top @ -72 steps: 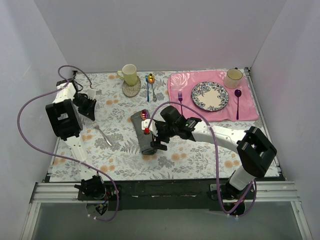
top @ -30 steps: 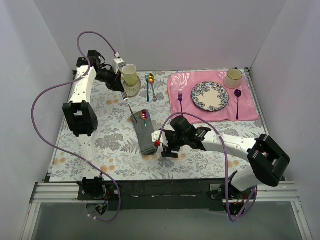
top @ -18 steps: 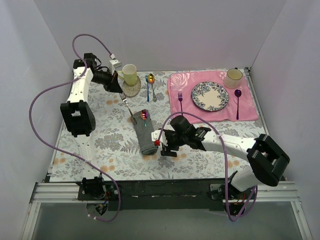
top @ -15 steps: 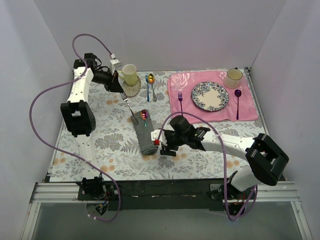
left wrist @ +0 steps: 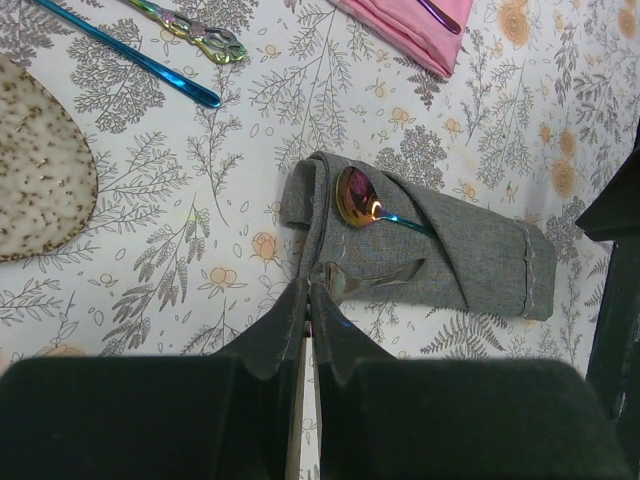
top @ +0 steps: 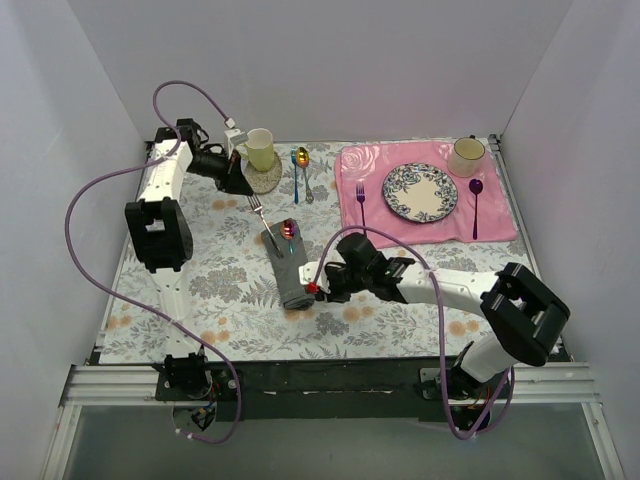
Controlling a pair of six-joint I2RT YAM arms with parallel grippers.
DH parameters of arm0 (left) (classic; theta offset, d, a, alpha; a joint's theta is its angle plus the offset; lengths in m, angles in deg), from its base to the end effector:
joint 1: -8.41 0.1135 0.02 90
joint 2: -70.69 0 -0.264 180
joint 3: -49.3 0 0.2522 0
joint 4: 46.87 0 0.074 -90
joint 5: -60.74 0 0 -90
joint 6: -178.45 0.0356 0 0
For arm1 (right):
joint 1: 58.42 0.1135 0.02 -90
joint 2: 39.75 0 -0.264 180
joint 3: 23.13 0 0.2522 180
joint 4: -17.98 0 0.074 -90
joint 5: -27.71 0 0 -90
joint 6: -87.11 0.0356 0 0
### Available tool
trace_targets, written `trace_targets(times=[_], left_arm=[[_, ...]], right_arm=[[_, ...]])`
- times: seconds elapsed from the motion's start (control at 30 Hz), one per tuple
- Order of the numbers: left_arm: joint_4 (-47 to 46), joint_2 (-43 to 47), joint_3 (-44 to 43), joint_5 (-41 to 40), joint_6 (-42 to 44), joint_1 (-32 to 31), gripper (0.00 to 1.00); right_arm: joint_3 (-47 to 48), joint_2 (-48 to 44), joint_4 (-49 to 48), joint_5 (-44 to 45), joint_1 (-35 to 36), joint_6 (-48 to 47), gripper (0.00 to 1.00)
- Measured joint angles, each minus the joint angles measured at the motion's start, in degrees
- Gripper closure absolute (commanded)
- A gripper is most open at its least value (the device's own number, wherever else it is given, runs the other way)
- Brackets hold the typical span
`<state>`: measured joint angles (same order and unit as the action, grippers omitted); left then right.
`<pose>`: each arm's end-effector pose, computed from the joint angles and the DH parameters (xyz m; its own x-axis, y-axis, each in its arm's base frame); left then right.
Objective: Fold the napkin into a case and place the utensils inside
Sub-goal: Insert the fork into the folded napkin.
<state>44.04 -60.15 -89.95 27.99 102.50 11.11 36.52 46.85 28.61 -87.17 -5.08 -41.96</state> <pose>0.4552 -0.0085 0.2577 -0.9403 0.0871 -0.3291 0.3221 0.5406 -0.7772 0.1751 0.2603 0.1979 0.3014 -0.5526 -0.7770 -0.9491 -0.0955 -0.3003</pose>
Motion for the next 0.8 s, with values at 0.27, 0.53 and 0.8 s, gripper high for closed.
trace_targets(times=[0.27, 0.53, 0.8], left_arm=[[-0.26, -2.10, 2.99, 2.29, 2.29, -0.37, 1.00], [-0.22, -3.56, 4.09, 3.17, 4.22, -0.66, 1.00], [-0.26, -4.98, 4.09, 5.49, 4.63, -0.96, 1.00]], right_arm=[[-1.38, 3.34, -3.37, -0.83, 2.34, -2.86, 0.69], [-1.46, 7.72, -6.05, -0.48, 2.95, -4.90, 0.71], [-1.79, 9.38, -8.11, 0.50, 3.06, -6.75, 0.72]])
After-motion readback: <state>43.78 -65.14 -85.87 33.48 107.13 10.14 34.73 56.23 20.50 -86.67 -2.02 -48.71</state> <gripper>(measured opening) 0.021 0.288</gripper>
